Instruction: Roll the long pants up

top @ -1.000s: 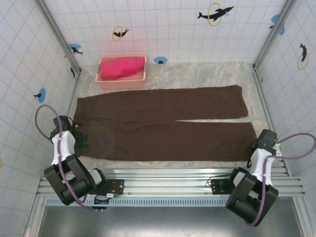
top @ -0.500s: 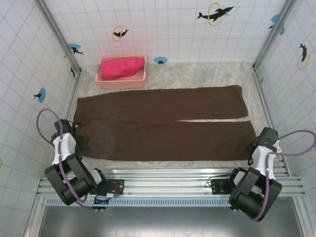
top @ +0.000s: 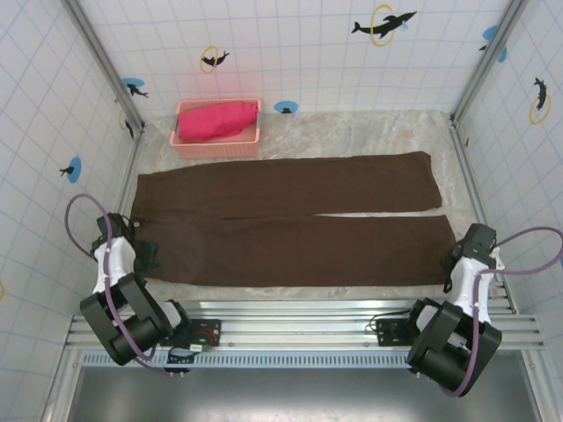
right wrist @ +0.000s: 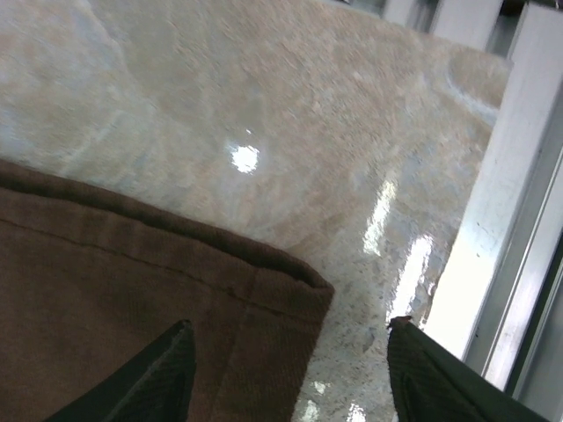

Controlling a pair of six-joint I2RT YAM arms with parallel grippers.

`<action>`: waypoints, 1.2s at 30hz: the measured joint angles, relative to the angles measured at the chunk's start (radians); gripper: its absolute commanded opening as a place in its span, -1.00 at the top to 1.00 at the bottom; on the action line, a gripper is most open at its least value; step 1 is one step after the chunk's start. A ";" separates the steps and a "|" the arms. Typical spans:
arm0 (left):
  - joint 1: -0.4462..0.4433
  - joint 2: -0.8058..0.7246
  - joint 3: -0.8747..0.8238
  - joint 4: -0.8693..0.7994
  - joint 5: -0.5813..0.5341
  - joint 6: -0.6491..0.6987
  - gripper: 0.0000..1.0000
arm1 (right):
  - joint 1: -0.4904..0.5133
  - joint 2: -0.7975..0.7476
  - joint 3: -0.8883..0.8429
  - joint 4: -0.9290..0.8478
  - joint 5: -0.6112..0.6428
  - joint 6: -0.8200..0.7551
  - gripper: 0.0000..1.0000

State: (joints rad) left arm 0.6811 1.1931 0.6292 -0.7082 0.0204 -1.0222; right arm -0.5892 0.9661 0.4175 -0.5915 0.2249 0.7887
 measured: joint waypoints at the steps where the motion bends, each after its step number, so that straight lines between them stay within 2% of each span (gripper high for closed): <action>1: 0.000 0.000 0.000 0.000 0.000 0.000 -0.55 | -0.003 0.001 -0.007 0.001 -0.002 0.003 -0.10; 15: 0.000 0.000 0.000 -0.002 -0.002 -0.001 -0.54 | -0.013 0.077 -0.007 0.042 0.025 0.036 0.29; 19: 0.000 0.000 0.002 -0.010 -0.002 -0.004 -0.54 | -0.018 0.111 0.010 0.050 0.033 0.046 0.52; 23: 0.000 0.000 0.002 -0.011 -0.002 -0.005 -0.53 | -0.019 0.136 0.022 0.056 0.044 0.056 1.00; 36: 0.008 0.022 0.002 -0.009 -0.006 -0.007 -0.51 | -0.024 0.115 0.055 0.016 0.026 -0.022 1.00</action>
State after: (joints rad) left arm 0.6895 1.2148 0.6312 -0.7174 0.0139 -1.0294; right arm -0.6128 1.0813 0.4721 -0.5758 0.2504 0.7670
